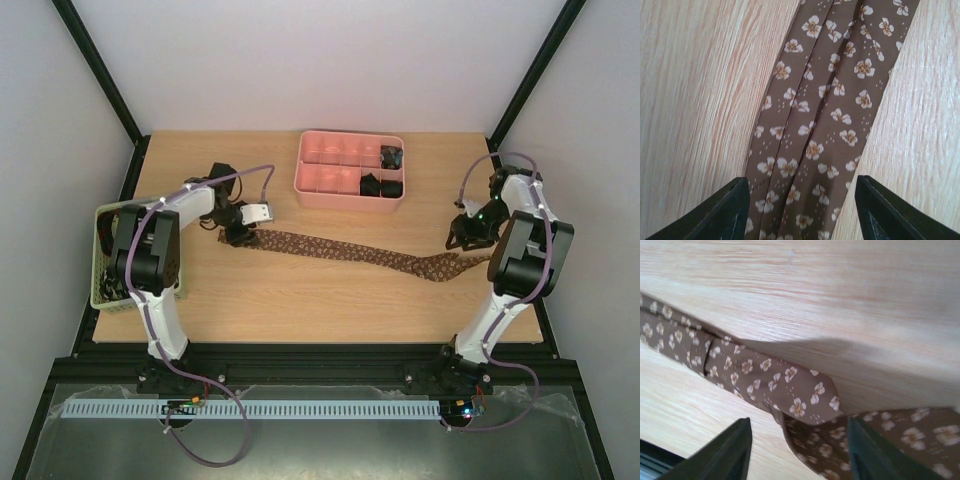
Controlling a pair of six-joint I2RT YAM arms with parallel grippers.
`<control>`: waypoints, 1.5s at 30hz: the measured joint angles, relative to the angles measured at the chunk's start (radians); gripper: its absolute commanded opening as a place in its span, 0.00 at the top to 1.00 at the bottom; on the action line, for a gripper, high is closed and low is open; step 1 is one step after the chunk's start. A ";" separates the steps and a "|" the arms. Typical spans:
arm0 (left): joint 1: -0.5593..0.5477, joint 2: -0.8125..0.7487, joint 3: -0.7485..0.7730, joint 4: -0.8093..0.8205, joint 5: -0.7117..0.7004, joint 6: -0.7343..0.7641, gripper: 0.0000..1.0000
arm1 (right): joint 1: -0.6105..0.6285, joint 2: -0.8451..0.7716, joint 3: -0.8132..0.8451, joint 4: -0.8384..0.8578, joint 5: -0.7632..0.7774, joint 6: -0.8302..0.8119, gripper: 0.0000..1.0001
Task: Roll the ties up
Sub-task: Adjust the tie at the center of the board.
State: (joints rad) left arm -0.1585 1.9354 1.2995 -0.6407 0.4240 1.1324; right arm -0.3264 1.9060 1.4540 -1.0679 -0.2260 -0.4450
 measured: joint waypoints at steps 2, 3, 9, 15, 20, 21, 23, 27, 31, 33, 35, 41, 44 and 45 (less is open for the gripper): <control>-0.011 0.010 0.001 0.008 -0.010 0.000 0.39 | -0.006 0.005 0.043 -0.023 -0.010 -0.038 0.21; -0.017 0.019 0.002 0.010 -0.014 0.000 0.38 | -0.013 0.005 0.072 -0.038 -0.012 -0.072 0.14; -0.012 0.057 0.009 0.011 -0.026 0.005 0.38 | -0.029 0.006 0.146 -0.100 0.020 -0.302 0.06; -0.011 0.060 0.013 0.011 -0.034 0.006 0.40 | 0.026 0.035 0.055 -0.120 0.106 -0.465 0.32; -0.010 0.060 0.012 0.015 -0.039 0.005 0.44 | 0.042 0.137 0.035 -0.138 0.216 -0.521 0.98; -0.010 0.060 0.012 0.017 -0.040 0.003 0.44 | 0.041 0.149 0.034 -0.138 0.239 -0.525 0.99; -0.006 0.060 0.012 0.020 -0.040 0.000 0.46 | 0.037 0.150 0.019 -0.138 0.292 -0.543 0.98; -0.003 0.060 0.008 0.027 -0.039 -0.002 0.47 | 0.026 0.147 0.005 -0.149 0.381 -0.558 0.55; -0.004 0.060 0.006 0.031 -0.038 -0.011 0.45 | 0.000 0.305 0.177 -0.170 0.434 -0.460 0.33; -0.002 0.056 0.006 0.031 -0.035 -0.019 0.43 | -0.008 0.367 0.291 -0.186 0.448 -0.404 0.35; 0.000 0.055 -0.001 0.035 -0.032 -0.029 0.41 | -0.013 0.368 0.340 -0.138 0.448 -0.375 0.37; 0.002 0.044 -0.005 0.033 -0.024 -0.075 0.39 | -0.014 0.341 0.415 -0.074 0.345 -0.353 0.44; 0.003 0.029 -0.005 0.028 -0.016 -0.083 0.37 | 0.002 0.260 0.321 -0.086 0.233 -0.340 0.44; 0.003 0.023 -0.005 0.028 -0.013 -0.082 0.36 | 0.011 0.233 0.285 -0.095 0.212 -0.335 0.43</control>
State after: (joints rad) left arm -0.1558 1.9583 1.2945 -0.6128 0.4114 1.0504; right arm -0.3153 2.1395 1.7390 -1.1625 -0.0135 -0.7795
